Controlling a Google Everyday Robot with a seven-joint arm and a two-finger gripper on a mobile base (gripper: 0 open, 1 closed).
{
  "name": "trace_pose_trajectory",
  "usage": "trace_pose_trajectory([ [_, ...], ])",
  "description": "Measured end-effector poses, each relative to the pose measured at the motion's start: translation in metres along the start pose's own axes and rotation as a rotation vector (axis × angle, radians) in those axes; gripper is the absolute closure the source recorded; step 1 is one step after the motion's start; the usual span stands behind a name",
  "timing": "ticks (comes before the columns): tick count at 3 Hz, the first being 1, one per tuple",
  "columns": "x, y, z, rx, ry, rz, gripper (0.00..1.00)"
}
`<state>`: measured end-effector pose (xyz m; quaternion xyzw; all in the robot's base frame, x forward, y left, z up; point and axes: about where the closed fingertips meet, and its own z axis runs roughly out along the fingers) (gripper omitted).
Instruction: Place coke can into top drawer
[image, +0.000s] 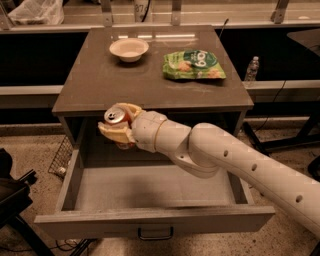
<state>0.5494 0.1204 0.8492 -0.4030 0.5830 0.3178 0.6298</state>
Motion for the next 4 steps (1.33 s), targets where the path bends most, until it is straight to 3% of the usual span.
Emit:
trace_pose_trajectory([
  [1, 0.001, -0.002, 0.001, -0.002, -0.001, 0.002, 1.0],
  [2, 0.015, 0.001, 0.005, -0.036, 0.008, 0.02, 1.0],
  [4, 0.062, 0.015, -0.006, -0.189, 0.07, 0.06, 1.0],
])
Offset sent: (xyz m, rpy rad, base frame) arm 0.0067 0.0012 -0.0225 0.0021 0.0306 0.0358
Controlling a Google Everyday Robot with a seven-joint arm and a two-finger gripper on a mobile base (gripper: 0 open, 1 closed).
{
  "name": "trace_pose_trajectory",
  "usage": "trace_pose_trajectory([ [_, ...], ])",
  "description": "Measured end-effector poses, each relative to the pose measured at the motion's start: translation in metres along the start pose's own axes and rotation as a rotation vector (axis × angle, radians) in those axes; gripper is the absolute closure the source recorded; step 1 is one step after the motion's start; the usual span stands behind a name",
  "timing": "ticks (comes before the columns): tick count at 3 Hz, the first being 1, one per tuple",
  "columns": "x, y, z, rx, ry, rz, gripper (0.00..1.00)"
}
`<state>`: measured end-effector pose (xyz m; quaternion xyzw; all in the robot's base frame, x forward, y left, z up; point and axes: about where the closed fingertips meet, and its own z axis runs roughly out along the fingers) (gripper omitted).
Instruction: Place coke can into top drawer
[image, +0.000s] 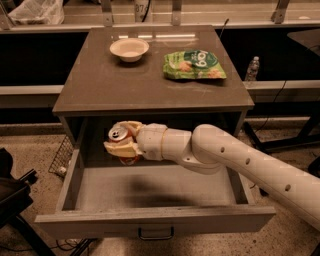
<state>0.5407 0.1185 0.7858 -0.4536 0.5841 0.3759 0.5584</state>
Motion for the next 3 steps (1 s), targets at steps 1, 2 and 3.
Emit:
trace_pose_trajectory([
  [1, 0.026, 0.003, 0.006, -0.073, 0.005, 0.011, 1.0],
  [2, 0.045, 0.003, 0.014, -0.105, -0.022, 0.025, 1.0],
  [3, 0.068, 0.005, 0.015, -0.118, -0.105, 0.008, 1.0],
])
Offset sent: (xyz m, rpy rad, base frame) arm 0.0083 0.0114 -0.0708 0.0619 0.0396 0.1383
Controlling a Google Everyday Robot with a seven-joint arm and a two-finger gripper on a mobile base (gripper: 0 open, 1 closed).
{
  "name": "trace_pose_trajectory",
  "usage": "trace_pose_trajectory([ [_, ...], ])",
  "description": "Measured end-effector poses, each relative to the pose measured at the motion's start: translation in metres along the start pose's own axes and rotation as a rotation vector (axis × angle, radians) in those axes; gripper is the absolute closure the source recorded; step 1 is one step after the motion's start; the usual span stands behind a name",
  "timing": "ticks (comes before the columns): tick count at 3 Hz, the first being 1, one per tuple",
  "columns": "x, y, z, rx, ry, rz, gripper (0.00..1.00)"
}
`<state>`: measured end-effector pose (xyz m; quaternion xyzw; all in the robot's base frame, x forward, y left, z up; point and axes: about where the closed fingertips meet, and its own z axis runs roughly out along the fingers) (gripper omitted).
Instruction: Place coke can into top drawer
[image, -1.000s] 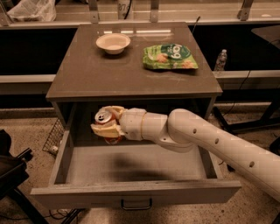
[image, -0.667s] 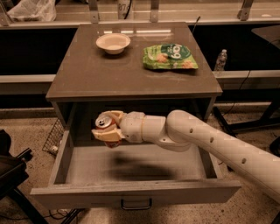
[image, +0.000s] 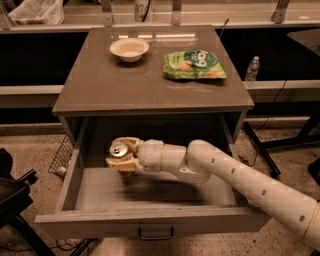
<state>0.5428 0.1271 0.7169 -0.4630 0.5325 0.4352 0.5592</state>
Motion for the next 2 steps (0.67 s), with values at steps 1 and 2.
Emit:
trace_pose_trajectory([
  [1, 0.0141, 0.0014, -0.0057, 0.01, -0.042, -0.01, 1.0],
  [2, 0.0148, 0.0026, -0.004, 0.007, -0.045, -0.01, 0.82],
])
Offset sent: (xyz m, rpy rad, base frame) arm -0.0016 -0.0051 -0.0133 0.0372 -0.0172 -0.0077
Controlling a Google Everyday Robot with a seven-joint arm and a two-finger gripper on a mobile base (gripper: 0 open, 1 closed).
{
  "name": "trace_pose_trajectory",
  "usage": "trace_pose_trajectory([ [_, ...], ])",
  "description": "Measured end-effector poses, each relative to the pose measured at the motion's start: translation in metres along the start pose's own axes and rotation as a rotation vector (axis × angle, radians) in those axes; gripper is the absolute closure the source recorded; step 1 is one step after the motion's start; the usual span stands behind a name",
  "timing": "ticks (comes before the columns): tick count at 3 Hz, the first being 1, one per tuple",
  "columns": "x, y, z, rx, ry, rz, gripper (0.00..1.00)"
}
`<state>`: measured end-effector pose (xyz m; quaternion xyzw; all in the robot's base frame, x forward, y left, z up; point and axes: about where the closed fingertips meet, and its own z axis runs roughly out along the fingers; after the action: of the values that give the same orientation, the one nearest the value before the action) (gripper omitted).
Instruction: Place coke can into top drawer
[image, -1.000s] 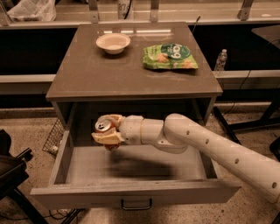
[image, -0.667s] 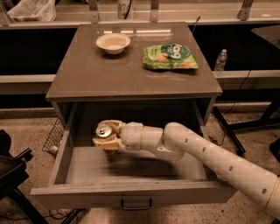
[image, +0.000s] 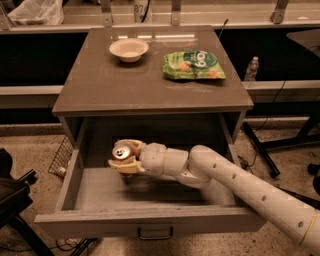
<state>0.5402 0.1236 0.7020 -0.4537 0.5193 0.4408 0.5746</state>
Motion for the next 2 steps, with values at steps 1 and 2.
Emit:
trace_pose_trajectory([
  [1, -0.0005, 0.0011, 0.0017, -0.004, -0.001, 0.0, 0.59],
  [2, -0.0011, 0.0023, 0.0033, -0.007, -0.002, -0.001, 0.36],
])
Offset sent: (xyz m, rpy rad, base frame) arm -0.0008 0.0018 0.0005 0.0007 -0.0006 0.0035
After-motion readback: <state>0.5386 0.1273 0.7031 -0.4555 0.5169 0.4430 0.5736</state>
